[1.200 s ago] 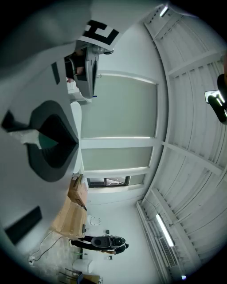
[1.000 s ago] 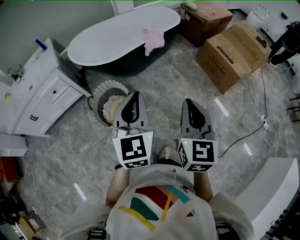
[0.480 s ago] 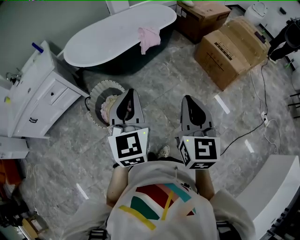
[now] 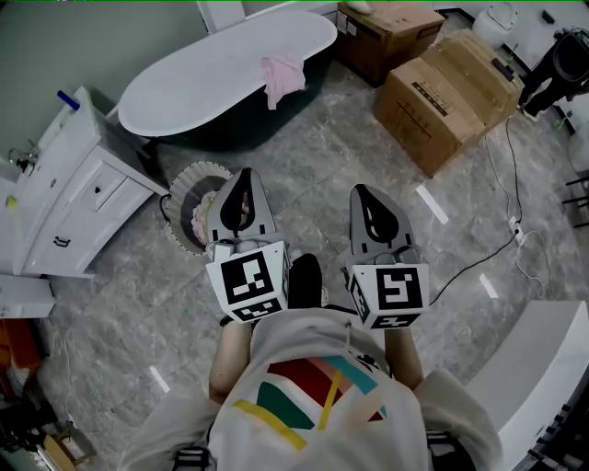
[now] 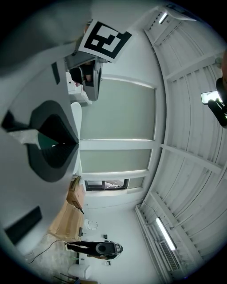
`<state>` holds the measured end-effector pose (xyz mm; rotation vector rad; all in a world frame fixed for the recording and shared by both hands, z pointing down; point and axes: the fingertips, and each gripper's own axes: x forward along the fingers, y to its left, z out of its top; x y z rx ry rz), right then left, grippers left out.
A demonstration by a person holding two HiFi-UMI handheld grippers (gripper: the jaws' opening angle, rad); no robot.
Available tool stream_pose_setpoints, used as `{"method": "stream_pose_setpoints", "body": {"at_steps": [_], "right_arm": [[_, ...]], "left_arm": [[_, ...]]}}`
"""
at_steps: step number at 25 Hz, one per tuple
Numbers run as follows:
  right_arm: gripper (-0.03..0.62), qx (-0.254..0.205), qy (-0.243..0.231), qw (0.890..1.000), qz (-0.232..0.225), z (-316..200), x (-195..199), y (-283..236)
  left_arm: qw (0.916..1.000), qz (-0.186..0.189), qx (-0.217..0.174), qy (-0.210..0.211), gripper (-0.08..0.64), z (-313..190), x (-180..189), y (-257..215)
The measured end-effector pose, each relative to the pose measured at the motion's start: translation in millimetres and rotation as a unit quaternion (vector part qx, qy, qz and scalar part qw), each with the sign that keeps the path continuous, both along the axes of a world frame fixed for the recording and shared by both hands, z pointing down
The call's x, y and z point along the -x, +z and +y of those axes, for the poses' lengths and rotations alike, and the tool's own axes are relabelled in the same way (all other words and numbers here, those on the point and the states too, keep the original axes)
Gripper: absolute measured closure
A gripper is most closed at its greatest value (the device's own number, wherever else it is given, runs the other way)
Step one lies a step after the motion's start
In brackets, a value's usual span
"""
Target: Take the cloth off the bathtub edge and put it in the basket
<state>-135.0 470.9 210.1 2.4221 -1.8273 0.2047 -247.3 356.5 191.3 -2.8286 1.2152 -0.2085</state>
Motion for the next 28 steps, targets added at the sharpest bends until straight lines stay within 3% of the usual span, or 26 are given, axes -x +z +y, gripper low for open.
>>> {"method": "stream_pose_setpoints", "body": {"at_steps": [5,11,28], "right_arm": [[0.581,-0.008,0.002,1.000,0.007,2.8,-9.9,-5.8],[0.581,-0.006,-0.004,0.997,0.074,-8.2,-12.2,-7.9],[0.581,0.030,-0.040,0.997,0.055,-101.8,-58.5,41.1]], "left_arm": [[0.9998,0.003,-0.020,0.006,0.543,1.7,-12.6,-10.6],[0.9991,0.028,-0.032,0.002,0.543,-8.7,-19.1,-8.3],[0.9995,0.026,0.016,-0.002,0.543,-87.9,-65.9,51.5]]}}
